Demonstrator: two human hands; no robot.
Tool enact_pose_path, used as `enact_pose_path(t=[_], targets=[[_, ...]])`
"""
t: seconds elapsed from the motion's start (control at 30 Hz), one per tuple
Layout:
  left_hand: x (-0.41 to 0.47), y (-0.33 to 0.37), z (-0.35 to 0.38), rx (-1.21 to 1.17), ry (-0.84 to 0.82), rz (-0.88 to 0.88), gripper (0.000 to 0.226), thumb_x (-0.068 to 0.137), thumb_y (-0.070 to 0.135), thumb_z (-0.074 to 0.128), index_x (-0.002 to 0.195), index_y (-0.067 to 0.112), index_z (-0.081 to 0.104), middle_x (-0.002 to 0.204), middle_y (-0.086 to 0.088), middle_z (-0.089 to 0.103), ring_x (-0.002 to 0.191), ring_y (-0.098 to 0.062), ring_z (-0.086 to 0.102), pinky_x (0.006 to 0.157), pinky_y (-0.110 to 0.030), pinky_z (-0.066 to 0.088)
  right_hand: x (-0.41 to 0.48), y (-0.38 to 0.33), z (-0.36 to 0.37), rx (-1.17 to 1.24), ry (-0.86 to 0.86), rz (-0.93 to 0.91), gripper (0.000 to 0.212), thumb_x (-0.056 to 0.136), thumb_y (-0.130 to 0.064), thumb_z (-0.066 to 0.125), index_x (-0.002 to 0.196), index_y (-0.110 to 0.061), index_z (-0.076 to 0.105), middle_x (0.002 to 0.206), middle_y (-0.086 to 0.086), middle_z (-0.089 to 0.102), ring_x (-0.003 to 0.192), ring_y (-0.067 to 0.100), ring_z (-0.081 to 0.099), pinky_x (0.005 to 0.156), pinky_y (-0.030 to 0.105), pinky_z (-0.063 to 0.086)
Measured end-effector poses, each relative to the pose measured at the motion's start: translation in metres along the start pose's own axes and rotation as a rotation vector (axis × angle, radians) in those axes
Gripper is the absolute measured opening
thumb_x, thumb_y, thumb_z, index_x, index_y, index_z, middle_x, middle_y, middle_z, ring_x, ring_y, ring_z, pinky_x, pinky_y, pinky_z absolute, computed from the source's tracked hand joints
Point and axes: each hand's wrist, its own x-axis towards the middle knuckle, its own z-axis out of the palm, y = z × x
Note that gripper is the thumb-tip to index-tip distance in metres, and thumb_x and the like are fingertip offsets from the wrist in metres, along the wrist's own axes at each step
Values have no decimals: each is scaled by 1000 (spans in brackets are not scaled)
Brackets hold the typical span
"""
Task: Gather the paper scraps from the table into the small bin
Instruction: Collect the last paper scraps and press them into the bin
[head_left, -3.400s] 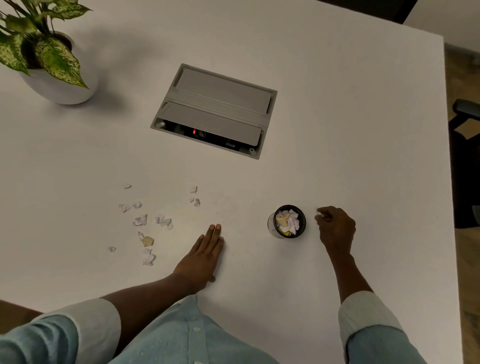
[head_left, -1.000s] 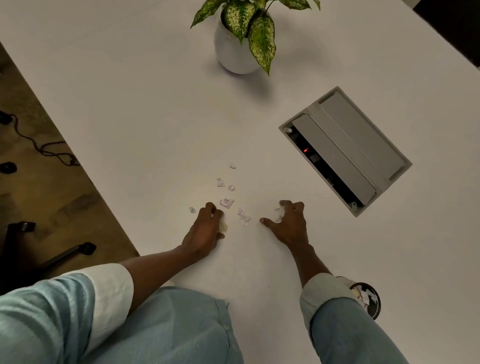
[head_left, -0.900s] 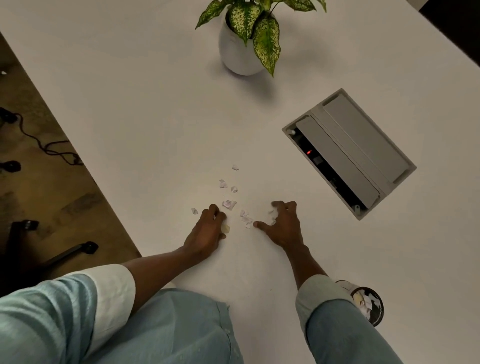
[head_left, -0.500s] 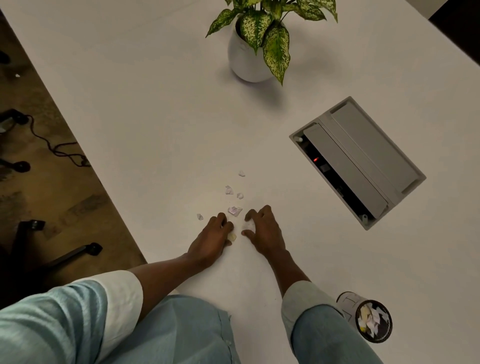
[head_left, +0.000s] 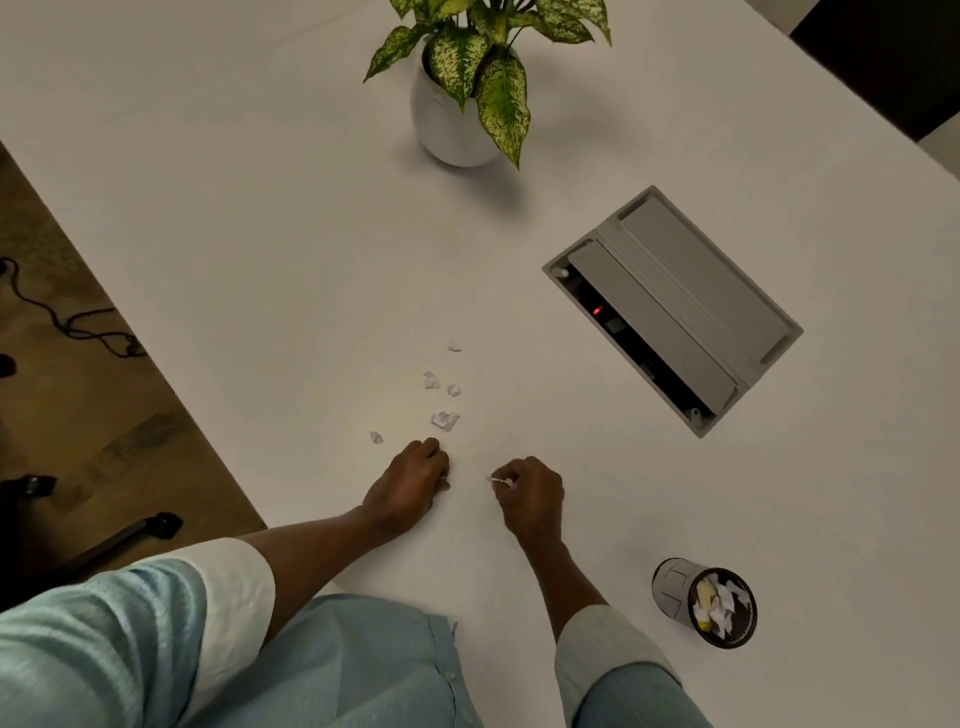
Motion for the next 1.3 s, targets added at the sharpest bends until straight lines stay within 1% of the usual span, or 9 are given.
enact_pose_path(t=[0.23, 0.4, 0.47, 0.53, 0.67, 0.9, 1.13, 1.2, 1.3], targets=[[-4, 16, 8, -125, 19, -76, 15, 87, -5, 73, 85, 9, 68, 91, -3, 62, 81, -18, 54, 70, -26, 38, -49, 44, -43, 468, 131, 316, 19, 71, -7, 88, 74, -25, 82, 69, -8, 77, 63, 8, 74, 64, 20, 55], [-1, 72, 24, -263, -13, -43, 13, 90, 16, 81, 87, 9, 70, 91, -2, 65, 78, -19, 62, 72, -33, 49, -93, 76, -85, 630, 278, 406, 18, 75, -6, 87, 75, -24, 82, 70, 0, 79, 66, 17, 78, 70, 32, 60], [2, 102, 34, -310, -31, -10, 14, 89, 18, 83, 86, 10, 72, 88, -2, 66, 75, -19, 63, 72, -34, 51, -111, 89, -102, 676, 353, 444, 18, 75, -5, 87, 75, -23, 81, 70, 2, 78, 67, 19, 78, 66, 27, 58], [7, 137, 43, -348, -65, 58, 13, 88, 19, 84, 85, 10, 74, 88, -2, 66, 74, -17, 65, 70, -31, 51, -127, 101, -118, 671, 439, 487, 19, 75, -10, 88, 74, -28, 80, 67, -2, 77, 65, 16, 77, 65, 23, 56], [18, 209, 57, -383, -132, 227, 9, 90, 16, 81, 91, 8, 76, 93, -4, 66, 73, -18, 67, 68, -31, 55, -149, 122, -145, 565, 557, 569, 16, 72, -20, 89, 73, -31, 78, 62, -5, 75, 69, 13, 76, 74, 31, 56], [37, 297, 82, -288, -188, 454, 8, 91, 12, 76, 98, 8, 77, 97, -8, 67, 83, -18, 60, 74, -30, 43, -155, 141, -173, 341, 616, 628, 15, 76, -14, 82, 90, -19, 79, 82, 1, 77, 77, 23, 71, 70, 32, 56], [49, 327, 93, -125, -331, 500, 14, 90, 13, 75, 101, 4, 76, 98, -13, 74, 90, -29, 69, 81, -39, 55, -144, 153, -187, 353, 541, 649, 22, 90, -14, 68, 111, -17, 75, 98, 5, 76, 91, 26, 71, 80, 33, 56], [48, 326, 91, -134, -368, 504, 21, 89, 12, 75, 108, 6, 76, 103, -12, 75, 94, -30, 69, 84, -42, 55, -145, 156, -185, 361, 558, 639, 27, 91, -6, 60, 112, -15, 73, 93, 5, 74, 95, 29, 71, 79, 33, 54], [45, 317, 84, -161, -371, 505, 35, 89, 15, 64, 121, 5, 72, 115, -14, 75, 104, -32, 68, 93, -43, 54, -148, 157, -179, 368, 621, 599, 28, 95, -3, 52, 112, -13, 72, 105, 7, 76, 100, 30, 70, 87, 40, 58]])
